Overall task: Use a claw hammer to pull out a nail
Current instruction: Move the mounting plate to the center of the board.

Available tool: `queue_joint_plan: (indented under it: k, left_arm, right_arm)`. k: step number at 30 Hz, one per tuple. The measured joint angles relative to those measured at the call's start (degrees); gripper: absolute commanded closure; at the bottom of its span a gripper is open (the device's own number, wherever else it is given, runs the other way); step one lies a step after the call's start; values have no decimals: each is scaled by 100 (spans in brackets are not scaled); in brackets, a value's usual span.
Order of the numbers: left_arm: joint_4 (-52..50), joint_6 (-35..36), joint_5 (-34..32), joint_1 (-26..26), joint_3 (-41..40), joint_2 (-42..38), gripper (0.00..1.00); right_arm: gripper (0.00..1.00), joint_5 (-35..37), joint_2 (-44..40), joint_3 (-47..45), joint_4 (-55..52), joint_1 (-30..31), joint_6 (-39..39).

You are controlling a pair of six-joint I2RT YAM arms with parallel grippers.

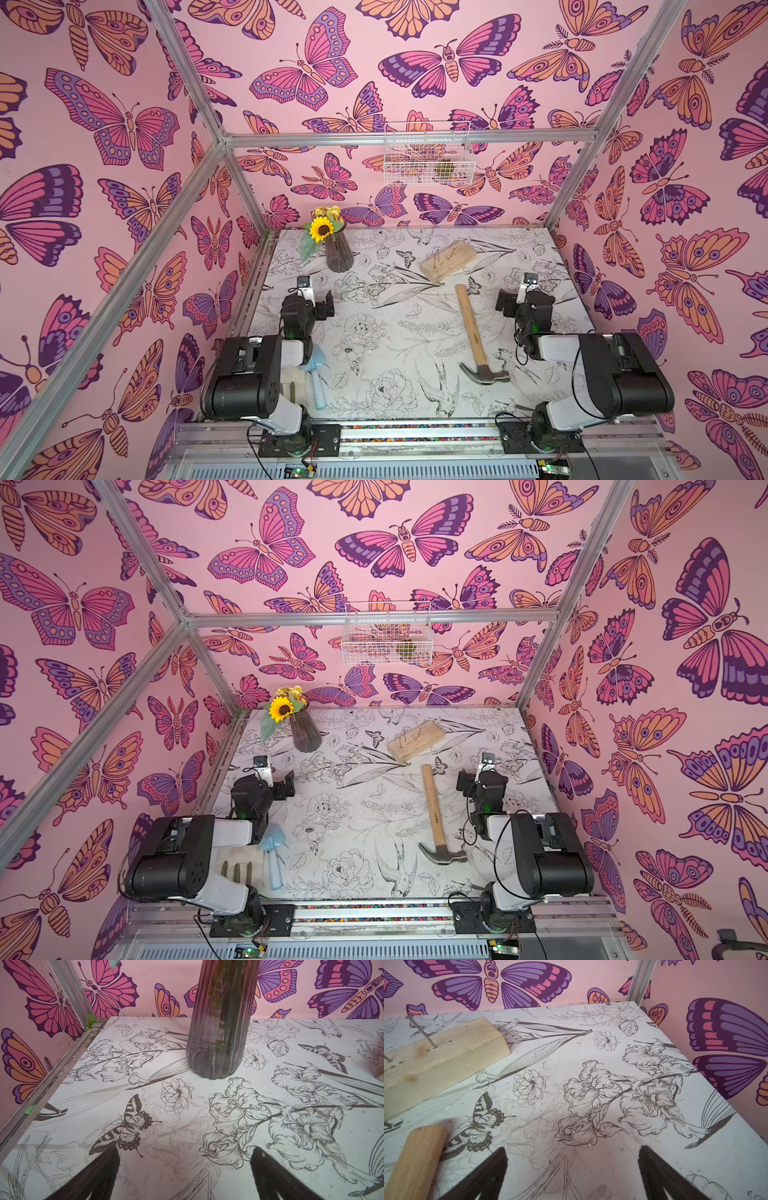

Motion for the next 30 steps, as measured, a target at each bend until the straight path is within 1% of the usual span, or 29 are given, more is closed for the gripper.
queue_joint_plan:
  k: [30]
  left_arm:
    - [-39,-2,-20,0,7,-9,1]
  right_arm:
    - [1,70,-26,0,-7,0,39]
